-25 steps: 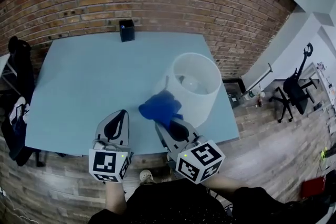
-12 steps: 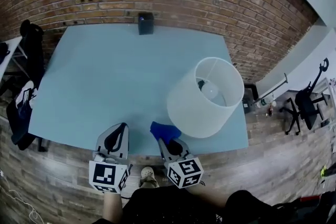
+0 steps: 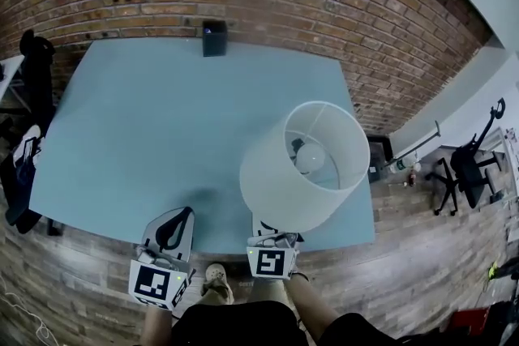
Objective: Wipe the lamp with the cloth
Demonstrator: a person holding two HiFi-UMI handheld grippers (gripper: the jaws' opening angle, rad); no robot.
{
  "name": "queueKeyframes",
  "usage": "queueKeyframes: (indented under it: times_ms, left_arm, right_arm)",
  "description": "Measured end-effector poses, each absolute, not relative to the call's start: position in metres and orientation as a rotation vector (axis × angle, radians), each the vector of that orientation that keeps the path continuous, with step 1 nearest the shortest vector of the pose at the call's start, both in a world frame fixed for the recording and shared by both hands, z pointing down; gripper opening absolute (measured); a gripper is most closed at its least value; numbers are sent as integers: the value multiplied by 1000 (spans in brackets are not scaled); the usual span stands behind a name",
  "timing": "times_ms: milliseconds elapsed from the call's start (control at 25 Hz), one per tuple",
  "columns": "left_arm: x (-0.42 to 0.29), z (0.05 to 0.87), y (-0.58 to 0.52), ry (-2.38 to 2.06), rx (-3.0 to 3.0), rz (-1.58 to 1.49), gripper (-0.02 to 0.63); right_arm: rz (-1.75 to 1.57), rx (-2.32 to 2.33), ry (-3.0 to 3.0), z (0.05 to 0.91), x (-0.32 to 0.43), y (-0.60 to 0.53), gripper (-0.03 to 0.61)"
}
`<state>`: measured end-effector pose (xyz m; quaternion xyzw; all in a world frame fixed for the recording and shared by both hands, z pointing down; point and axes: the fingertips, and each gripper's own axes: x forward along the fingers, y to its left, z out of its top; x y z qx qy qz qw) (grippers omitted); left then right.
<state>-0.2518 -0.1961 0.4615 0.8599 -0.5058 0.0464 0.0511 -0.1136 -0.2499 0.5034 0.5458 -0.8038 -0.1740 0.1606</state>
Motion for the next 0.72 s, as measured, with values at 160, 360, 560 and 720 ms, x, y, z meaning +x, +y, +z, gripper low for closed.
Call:
queueKeyframes:
  times_ms: [160,360,560,720]
  left_arm:
    - [-248,464,-198,-1528,2618,144,9]
    - [-254,467,-199,-1543,2602,155,9]
    - [-252,466,-200,-1547,2602,158,9]
    - [-246,466,-198,-1533,2611,158,9]
  right_arm:
    - [-419,1583,-2298,510,-109,-266,60]
    - [-110,1526,-2292,553,-116,-276,59]
    - [193,1447,-2264,592,-109,-270,60]
    - [262,1298,-2300,601,-112,-243,59]
